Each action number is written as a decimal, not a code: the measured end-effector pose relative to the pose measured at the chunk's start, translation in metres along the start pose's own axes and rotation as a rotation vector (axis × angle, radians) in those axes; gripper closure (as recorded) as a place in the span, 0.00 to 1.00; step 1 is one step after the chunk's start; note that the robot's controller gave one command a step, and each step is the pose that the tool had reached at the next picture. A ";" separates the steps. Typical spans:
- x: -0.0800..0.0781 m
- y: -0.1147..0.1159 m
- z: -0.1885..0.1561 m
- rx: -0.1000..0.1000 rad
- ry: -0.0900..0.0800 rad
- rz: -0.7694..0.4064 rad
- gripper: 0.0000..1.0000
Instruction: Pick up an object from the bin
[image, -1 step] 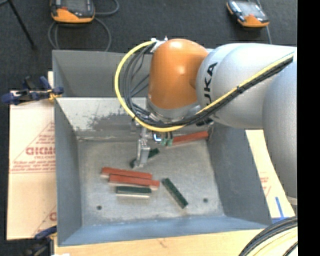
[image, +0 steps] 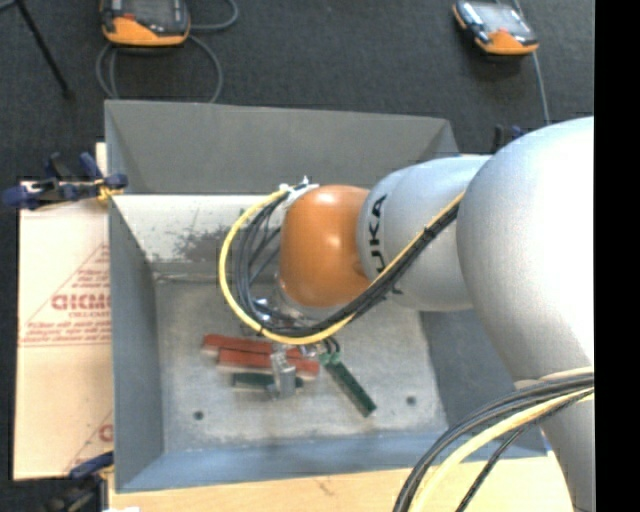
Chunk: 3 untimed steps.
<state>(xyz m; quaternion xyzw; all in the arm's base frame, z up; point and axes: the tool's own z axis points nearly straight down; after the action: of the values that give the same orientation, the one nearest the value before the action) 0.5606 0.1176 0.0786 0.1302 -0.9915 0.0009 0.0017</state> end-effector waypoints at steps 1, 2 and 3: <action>-0.025 0.004 0.007 0.000 -0.008 -0.356 0.00; 0.007 0.052 0.008 -0.004 -0.005 -0.095 0.00; -0.003 -0.015 0.008 0.003 -0.009 -0.135 0.00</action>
Offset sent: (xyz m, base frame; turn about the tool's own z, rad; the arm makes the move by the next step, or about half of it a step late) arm 0.0213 0.0106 -0.0086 -0.3574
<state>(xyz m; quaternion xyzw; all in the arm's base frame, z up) 0.5679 0.1038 0.0707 0.1969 -0.9804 0.0019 -0.0027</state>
